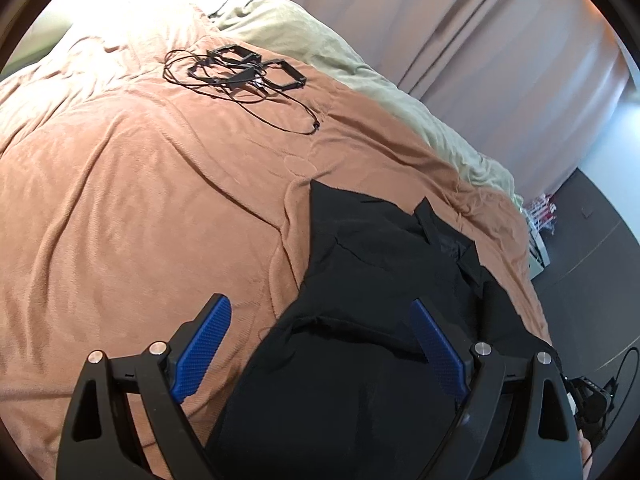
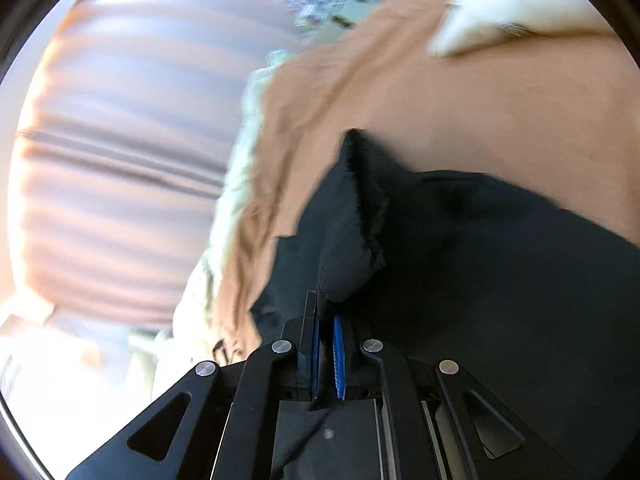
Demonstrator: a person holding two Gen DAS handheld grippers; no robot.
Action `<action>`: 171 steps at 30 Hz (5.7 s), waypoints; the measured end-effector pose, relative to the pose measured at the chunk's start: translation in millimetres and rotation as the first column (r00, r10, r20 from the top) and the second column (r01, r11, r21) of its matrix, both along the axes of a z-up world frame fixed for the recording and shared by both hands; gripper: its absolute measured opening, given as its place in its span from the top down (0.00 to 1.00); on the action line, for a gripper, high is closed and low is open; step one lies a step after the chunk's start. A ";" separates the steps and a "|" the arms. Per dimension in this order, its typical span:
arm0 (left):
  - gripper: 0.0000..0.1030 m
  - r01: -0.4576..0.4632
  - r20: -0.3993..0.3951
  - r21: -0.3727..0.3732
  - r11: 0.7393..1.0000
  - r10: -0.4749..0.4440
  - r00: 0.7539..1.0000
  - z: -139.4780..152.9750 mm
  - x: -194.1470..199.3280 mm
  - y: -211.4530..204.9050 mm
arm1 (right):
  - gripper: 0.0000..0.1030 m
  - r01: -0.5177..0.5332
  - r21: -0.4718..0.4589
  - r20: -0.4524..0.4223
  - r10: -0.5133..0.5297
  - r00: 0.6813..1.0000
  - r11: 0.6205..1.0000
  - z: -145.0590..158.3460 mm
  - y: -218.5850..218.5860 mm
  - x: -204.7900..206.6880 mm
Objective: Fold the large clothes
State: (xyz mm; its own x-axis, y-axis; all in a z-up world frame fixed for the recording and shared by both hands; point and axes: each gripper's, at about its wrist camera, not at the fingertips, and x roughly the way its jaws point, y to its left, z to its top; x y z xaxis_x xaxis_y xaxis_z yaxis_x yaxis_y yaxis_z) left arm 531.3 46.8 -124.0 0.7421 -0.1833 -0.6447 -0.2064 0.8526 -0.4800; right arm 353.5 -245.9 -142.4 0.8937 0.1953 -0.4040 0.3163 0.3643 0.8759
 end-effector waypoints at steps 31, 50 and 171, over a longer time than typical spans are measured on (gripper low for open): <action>0.10 -0.130 -0.016 -0.083 0.988 0.130 0.991 2.9 -11.8 57.4 | 0.10 -0.617 -0.337 -0.091 0.628 0.773 0.711 37.4 236.4 115.3; 0.10 -0.007 -0.037 0.048 0.999 0.009 0.999 -2.9 4.2 7.2 | 0.32 -0.398 -0.391 -0.338 0.273 0.901 0.830 1.3 96.8 115.5; 0.83 0.158 -0.235 -0.277 0.948 -0.226 0.945 -70.8 -272.9 23.6 | 0.92 -0.388 -0.027 -0.107 0.383 0.917 0.921 -54.5 -43.3 -250.8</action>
